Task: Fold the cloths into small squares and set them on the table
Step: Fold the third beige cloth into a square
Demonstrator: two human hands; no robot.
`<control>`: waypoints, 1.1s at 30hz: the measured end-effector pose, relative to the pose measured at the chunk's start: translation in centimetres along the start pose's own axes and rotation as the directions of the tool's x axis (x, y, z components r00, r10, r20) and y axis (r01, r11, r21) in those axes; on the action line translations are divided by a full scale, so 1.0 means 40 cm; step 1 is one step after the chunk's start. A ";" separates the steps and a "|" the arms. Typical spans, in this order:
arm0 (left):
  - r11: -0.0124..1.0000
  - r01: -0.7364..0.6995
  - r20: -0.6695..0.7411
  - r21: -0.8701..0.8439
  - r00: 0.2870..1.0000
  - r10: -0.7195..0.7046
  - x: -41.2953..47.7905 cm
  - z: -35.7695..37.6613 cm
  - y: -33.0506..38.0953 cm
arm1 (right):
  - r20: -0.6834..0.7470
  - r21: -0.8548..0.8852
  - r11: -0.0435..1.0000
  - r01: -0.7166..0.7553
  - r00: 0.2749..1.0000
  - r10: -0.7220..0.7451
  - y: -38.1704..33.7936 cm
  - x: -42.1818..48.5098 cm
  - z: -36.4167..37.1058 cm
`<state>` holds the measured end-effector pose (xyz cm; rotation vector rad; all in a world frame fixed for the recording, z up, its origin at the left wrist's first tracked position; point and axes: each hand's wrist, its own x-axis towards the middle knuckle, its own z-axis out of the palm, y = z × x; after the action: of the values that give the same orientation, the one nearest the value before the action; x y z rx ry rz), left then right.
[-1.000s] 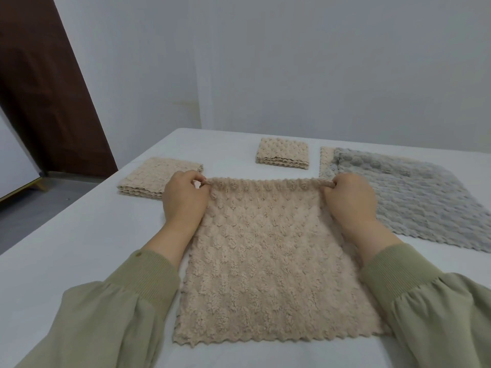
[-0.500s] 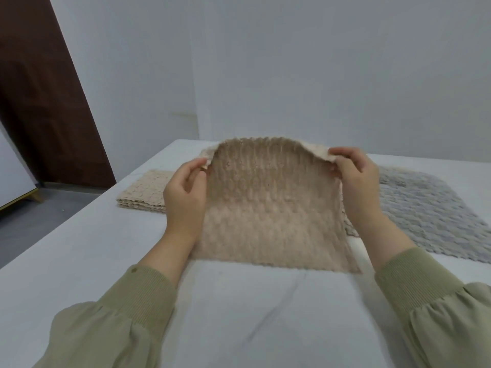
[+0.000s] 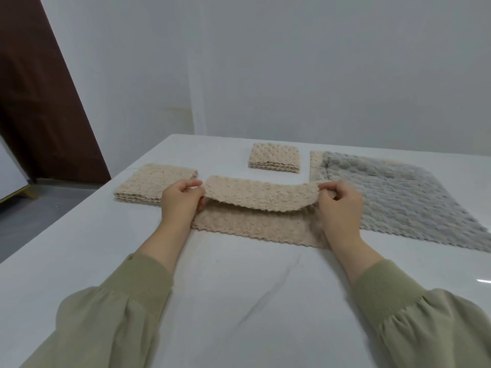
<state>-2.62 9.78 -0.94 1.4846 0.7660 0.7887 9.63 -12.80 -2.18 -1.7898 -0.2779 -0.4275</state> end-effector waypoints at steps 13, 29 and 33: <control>0.936 0.006 0.177 0.351 0.982 -0.072 -0.084 -0.037 0.022 | 0.325 -0.308 0.951 0.038 0.943 0.068 0.000 -0.059 -0.116; 0.865 -0.085 0.366 0.494 0.923 -0.117 -0.084 -0.092 0.034 | 0.304 -0.517 0.835 0.186 0.952 -0.023 -0.019 -0.057 -0.126; 0.858 -0.081 0.353 0.507 0.928 -0.120 -0.079 -0.092 0.030 | 0.277 -0.516 0.844 0.149 0.961 0.000 -0.026 -0.053 -0.131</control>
<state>-7.40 9.10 0.29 2.0324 0.7263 0.2606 6.55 -17.50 -1.04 -2.4015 -0.4531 -0.3352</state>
